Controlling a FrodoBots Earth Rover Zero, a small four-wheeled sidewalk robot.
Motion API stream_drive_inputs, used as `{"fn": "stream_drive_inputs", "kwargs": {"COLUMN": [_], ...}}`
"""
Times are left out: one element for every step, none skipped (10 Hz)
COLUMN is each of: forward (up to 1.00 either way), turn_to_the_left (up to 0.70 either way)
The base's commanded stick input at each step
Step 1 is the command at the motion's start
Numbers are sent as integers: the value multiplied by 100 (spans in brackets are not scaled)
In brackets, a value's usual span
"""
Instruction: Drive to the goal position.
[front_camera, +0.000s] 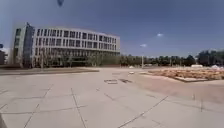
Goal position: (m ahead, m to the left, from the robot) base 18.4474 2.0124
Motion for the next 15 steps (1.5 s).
{"fn": "stream_drive_inputs", "kwargs": {"forward": [70, 70, 70, 70, 70, 70, 70, 70, 70, 70, 70, 70, 70, 70, 70], "turn_to_the_left": [1, 1, 1, 1, 1, 1, 1, 1, 1, 1, 1, 1, 1, 1, 1]}}
